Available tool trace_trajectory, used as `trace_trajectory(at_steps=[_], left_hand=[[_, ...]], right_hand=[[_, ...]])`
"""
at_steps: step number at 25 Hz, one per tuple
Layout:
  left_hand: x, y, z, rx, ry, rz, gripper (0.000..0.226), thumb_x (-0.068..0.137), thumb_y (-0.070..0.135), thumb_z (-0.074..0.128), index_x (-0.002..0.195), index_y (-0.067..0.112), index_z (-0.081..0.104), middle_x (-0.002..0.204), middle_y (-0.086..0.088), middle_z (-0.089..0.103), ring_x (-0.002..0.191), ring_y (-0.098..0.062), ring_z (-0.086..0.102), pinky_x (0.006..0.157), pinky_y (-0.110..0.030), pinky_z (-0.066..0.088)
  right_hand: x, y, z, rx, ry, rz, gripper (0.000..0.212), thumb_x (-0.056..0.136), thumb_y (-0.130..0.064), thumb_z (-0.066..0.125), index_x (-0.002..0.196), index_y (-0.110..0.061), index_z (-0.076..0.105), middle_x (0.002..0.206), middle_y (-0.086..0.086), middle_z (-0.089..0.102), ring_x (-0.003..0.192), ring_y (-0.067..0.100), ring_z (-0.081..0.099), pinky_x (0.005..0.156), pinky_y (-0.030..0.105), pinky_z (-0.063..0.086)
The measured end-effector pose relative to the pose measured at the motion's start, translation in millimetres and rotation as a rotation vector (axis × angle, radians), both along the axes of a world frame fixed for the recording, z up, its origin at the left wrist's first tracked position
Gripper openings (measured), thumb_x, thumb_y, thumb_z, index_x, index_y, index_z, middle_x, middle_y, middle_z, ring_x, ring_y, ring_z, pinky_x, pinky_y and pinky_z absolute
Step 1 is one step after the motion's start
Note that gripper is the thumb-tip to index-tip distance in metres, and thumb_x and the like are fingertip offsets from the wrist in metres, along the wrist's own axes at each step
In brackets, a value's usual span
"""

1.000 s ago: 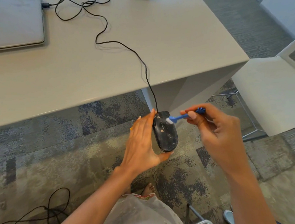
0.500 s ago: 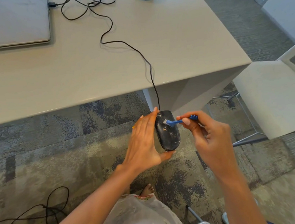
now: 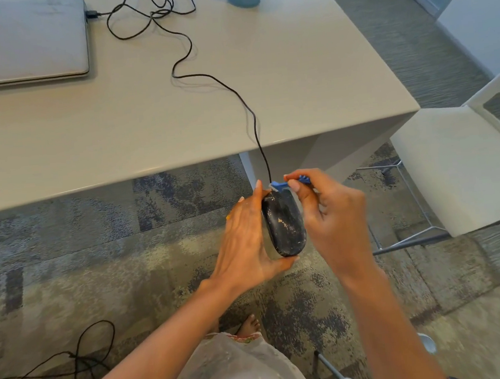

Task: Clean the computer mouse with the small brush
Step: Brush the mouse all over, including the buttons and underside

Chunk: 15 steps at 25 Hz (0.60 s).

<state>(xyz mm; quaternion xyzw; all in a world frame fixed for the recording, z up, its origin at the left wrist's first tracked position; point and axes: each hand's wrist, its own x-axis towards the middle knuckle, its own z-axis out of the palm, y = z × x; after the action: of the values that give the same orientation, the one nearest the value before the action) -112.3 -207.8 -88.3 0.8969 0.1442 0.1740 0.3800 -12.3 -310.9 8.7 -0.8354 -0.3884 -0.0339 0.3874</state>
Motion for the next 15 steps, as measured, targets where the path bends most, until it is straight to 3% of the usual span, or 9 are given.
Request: trace_trajectory(at_steps=[3, 7, 9, 11, 15], left_hand=[[-0.8, 1.1, 0.5, -0.019, 0.002, 0.018, 0.139, 0.065, 0.056, 0.084, 0.155, 0.020, -0.016, 0.150, -0.009, 0.040, 0.136, -0.027, 0.039, 0.112, -0.046, 0.033], [-2.2, 0.7, -0.9, -0.033, 0.010, 0.039, 0.141, 0.062, 0.054, 0.084, 0.155, 0.023, -0.018, 0.148, -0.006, 0.041, 0.131, -0.026, 0.041, 0.109, -0.045, 0.036], [-1.6, -0.5, -1.2, -0.029, -0.011, 0.039, 0.142, 0.062, 0.055, 0.085, 0.155, 0.019, -0.016, 0.147, -0.007, 0.041, 0.130, -0.024, 0.039, 0.113, -0.033, 0.027], [-0.2, -1.5, 0.2, -0.035, -0.038, 0.028, 0.141, 0.064, 0.055, 0.085, 0.156, 0.016, -0.015, 0.148, -0.007, 0.040, 0.132, -0.022, 0.039, 0.113, -0.023, 0.021], [0.3, -1.6, 4.5, -0.044, -0.012, 0.025, 0.138, 0.065, 0.055, 0.083, 0.155, 0.017, -0.014, 0.149, -0.006, 0.039, 0.134, -0.024, 0.038, 0.112, -0.049, 0.034]], right_hand=[[-13.8, 1.8, -7.5, -0.026, -0.028, 0.034, 0.012, 0.097, -0.009, 0.063, 0.105, -0.011, 0.071, 0.090, 0.002, 0.076, 0.078, 0.014, 0.070, 0.066, 0.028, 0.058], [-18.7, -4.3, -7.1, 0.031, 0.022, 0.024, 0.011, 0.096, -0.010, 0.064, 0.102, -0.015, 0.072, 0.078, -0.006, 0.071, 0.066, -0.006, 0.060, 0.057, 0.003, 0.041], [-13.1, -2.5, -4.2, 0.053, 0.004, -0.026, 0.010, 0.097, -0.011, 0.064, 0.102, -0.013, 0.073, 0.071, -0.011, 0.064, 0.057, -0.013, 0.052, 0.053, 0.000, 0.032], [-8.6, 1.8, -4.1, 0.048, -0.019, -0.067, 0.011, 0.098, -0.013, 0.063, 0.102, -0.012, 0.073, 0.072, -0.009, 0.066, 0.054, -0.008, 0.051, 0.053, 0.004, 0.033], [-19.0, 5.3, -9.0, 0.002, -0.030, -0.045, 0.013, 0.098, -0.012, 0.061, 0.104, -0.012, 0.073, 0.082, 0.002, 0.075, 0.067, 0.014, 0.067, 0.058, 0.024, 0.051]])
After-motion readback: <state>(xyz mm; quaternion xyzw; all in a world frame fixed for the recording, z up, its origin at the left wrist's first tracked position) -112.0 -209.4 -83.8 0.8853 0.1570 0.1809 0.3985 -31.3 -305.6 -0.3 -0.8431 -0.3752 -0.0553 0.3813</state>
